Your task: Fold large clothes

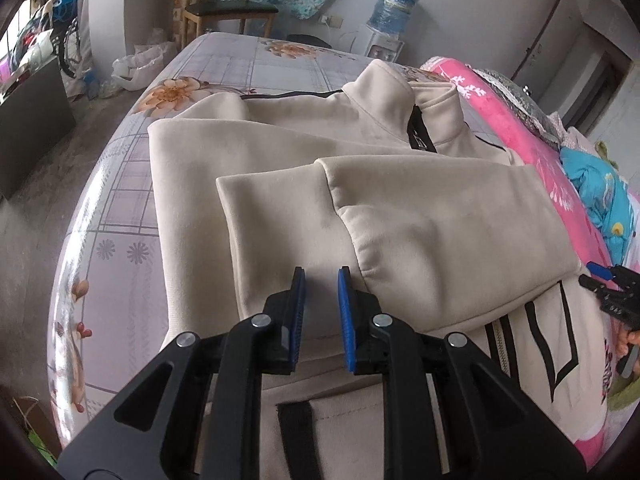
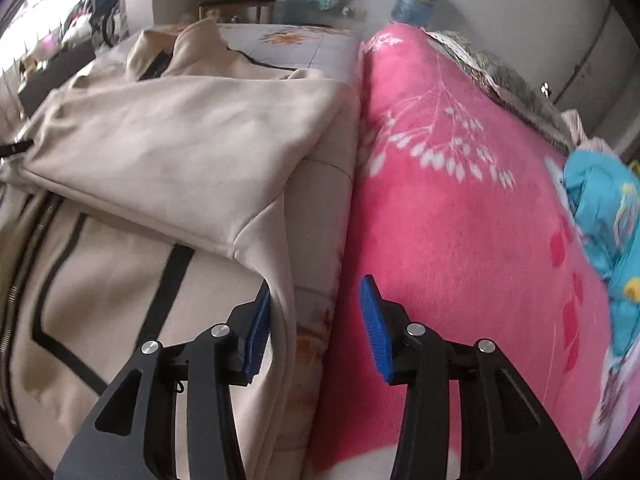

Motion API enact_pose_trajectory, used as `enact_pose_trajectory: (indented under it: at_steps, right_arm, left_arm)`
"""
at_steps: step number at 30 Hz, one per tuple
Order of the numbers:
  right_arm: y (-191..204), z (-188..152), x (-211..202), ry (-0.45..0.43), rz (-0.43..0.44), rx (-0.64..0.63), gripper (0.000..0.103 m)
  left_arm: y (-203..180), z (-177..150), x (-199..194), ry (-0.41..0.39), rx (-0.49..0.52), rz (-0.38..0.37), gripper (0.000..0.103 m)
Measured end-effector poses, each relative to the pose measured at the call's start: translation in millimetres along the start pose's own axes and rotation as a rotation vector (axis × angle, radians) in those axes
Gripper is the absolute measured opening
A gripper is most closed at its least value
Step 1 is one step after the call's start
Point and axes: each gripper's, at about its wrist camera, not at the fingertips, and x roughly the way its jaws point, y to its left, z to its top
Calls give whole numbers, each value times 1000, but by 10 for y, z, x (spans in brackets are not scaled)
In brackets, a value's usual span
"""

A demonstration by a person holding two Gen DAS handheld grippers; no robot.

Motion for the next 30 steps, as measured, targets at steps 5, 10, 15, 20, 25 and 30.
enact_pose_trajectory:
  at_steps: [5, 10, 15, 20, 25, 30]
  right_arm:
    - [172, -104, -459, -73, 63, 55, 66]
    - [578, -316, -758, -109, 199, 82, 78]
    - [1148, -669, -797, -88, 298, 86, 81]
    - [1554, -924, -660, -55, 237, 60, 82]
    - [1611, -968, -804, -86, 245, 75, 82]
    - [1712, -1063, -848, -93, 198, 34, 87]
  left_arm:
    - [21, -66, -341, -28, 18, 10, 47]
    - [61, -385, -787, -25, 4, 30, 66]
    - [11, -927, -1099, -32, 27, 66, 71]
    - [-71, -1451, -1161, -55, 87, 141, 75]
    - [-138, -1742, -1316, -95, 114, 182, 75]
    - [-176, -2004, -1618, -170, 143, 193, 75]
